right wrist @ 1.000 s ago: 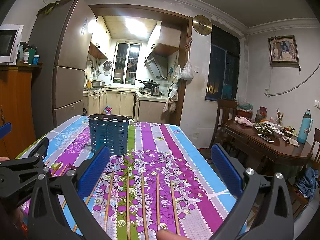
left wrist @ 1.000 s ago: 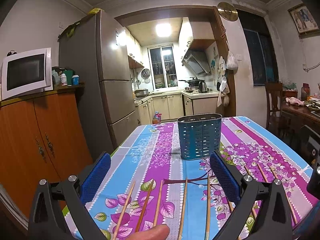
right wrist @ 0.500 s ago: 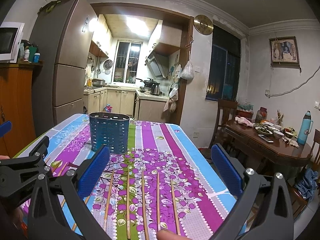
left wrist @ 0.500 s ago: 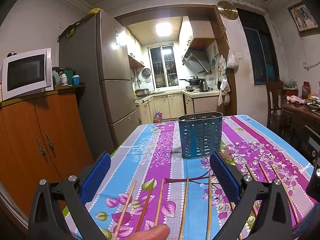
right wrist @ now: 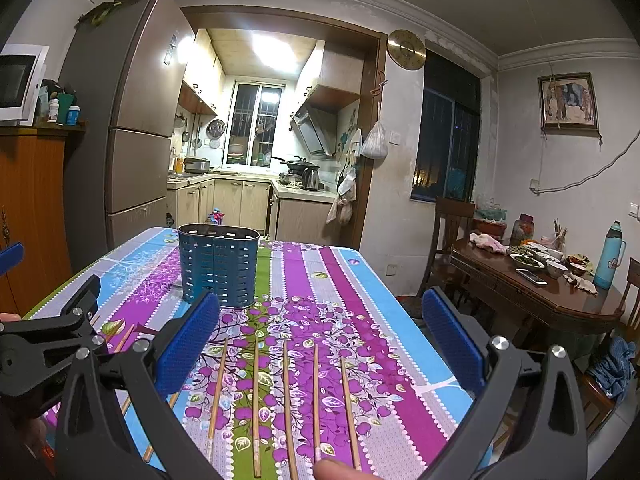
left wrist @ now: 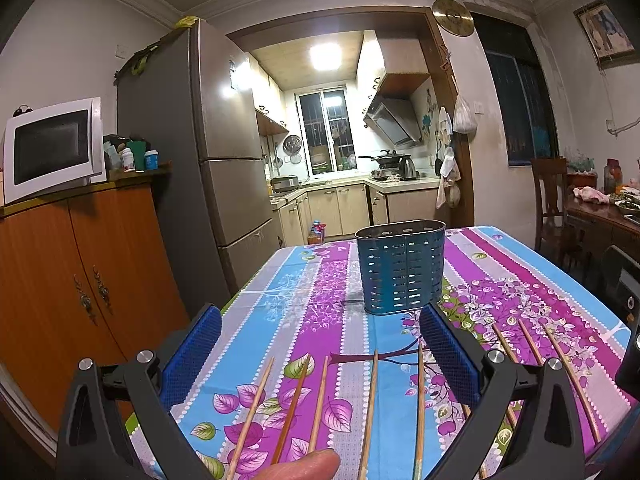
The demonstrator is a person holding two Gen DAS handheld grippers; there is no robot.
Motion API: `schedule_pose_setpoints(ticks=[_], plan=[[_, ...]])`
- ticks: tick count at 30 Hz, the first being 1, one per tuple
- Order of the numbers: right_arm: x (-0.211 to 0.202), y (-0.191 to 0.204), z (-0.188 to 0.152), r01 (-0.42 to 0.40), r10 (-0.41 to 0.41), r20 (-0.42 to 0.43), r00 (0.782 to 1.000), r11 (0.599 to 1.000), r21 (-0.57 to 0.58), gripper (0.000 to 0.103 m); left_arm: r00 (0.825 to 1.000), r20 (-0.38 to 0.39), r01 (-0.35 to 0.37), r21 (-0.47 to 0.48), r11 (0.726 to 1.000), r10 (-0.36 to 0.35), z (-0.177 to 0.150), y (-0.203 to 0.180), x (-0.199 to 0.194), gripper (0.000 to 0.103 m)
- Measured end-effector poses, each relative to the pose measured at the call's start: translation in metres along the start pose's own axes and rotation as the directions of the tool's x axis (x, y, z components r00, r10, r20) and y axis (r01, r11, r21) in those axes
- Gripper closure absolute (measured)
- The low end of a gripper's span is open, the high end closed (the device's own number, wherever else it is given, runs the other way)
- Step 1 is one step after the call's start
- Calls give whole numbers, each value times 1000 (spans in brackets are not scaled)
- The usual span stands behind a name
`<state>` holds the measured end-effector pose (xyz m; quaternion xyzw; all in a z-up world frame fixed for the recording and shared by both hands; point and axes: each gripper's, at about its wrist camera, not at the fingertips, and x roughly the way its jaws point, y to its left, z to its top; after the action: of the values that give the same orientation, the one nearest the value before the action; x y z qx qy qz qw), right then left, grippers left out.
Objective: Organize utensils
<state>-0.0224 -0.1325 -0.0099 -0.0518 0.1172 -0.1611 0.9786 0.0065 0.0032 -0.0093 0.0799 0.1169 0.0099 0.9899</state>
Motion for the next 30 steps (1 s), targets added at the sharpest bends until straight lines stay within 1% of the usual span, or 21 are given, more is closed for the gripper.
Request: schedule_pose_setpoints(ticks=[6,8,10,12,13,15,18,20,22,23,25,26,27,28,29,30], plan=[[0,0,0,-2,2,1,1000,1000,-3,5,1000,1,-5,10,1000,5,-1,2,0,4],[-1,0,-1,-5,5,4,1000,1000,-17,5,1000,6,4,10,1000,-4,0,14,-2,4],[-2,-3,-3,-7,8,13,1000,999,-33,5,1000,-3,13,-20,1000,-13,-1,35,-2,4],[-2,-9,-7,-6,7,17,1000,999,-38,5,999,-39,10,-62,998,-13,-7,70,3,4],[-2,-14,-8,-8,9,12,1000,999,-34,5,999,-52,-1,-74,997,-3,-9,82,5,4],[0,-24,-12,-20,20,-1,1000,1000,-24,5,996,-84,-39,-118,992,29,-20,125,8,4],[5,-41,-23,-46,46,-38,998,999,-3,5,992,-129,-36,-188,982,12,-37,175,5,4],[11,-52,-35,-67,67,-85,994,998,-6,5,991,-134,-15,-213,977,-14,-53,196,-6,4],[14,-56,-47,-64,62,-119,991,998,-13,5,990,-138,4,-176,984,-29,-69,199,-17,4],[16,-58,-55,-68,65,-143,988,998,-15,5,988,-145,26,-139,990,-47,-80,194,-24,4],[19,-61,-68,-94,92,-192,977,996,0,5,982,-167,74,-83,994,-87,-98,181,-32,4],[19,-62,-73,-115,116,-212,970,993,15,5,976,-181,113,-59,992,-122,-108,173,-36,5],[18,-63,-78,-136,140,-230,963,990,32,5,971,-190,140,-53,989,-147,-115,166,-39,7],[18,-63,-85,-157,166,-257,952,986,54,5,963,-202,173,-54,983,-181,-123,161,-43,12],[18,-63,-91,-172,185,-277,943,983,71,5,957,-211,191,-59,980,-200,-127,155,-42,15],[17,-62,-96,-183,199,-290,936,980,82,5,951,-226,202,-66,977,-212,-133,152,-41,24]])
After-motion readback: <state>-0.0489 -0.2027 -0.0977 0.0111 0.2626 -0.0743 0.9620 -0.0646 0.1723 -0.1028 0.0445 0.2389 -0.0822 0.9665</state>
